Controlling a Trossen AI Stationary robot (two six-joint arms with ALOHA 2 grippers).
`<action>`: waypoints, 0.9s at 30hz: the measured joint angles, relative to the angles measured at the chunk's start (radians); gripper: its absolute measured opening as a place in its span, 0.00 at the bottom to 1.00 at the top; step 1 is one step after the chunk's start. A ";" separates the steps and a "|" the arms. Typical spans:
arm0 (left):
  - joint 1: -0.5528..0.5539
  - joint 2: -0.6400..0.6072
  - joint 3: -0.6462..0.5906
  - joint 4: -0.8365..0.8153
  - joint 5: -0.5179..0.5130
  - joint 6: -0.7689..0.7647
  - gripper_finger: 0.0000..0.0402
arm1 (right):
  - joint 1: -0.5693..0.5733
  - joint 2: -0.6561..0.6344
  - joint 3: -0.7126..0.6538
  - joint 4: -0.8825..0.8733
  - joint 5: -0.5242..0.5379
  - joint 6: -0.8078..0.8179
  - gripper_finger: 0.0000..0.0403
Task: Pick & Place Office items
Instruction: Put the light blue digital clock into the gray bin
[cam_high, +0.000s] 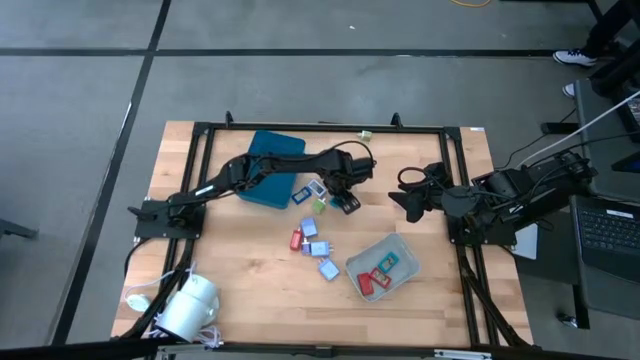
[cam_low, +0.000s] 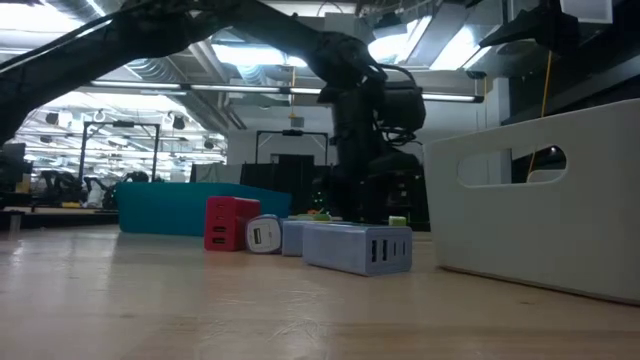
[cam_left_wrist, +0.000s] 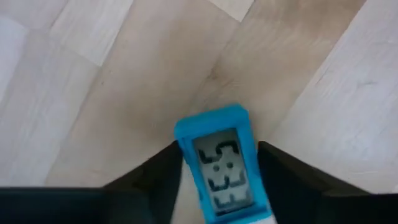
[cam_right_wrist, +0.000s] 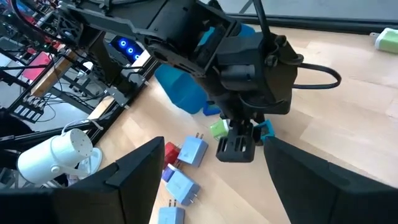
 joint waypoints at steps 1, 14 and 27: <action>0.002 0.000 0.000 0.006 0.011 0.006 0.38 | 0.000 0.000 0.000 0.000 0.012 0.000 0.70; -0.004 -0.043 -0.010 0.390 0.449 0.008 0.36 | 0.002 -0.120 0.088 0.142 0.161 -0.279 0.70; -0.070 -0.175 -0.003 0.554 0.509 0.034 0.36 | 0.053 -0.302 0.175 -0.233 0.203 -0.213 0.70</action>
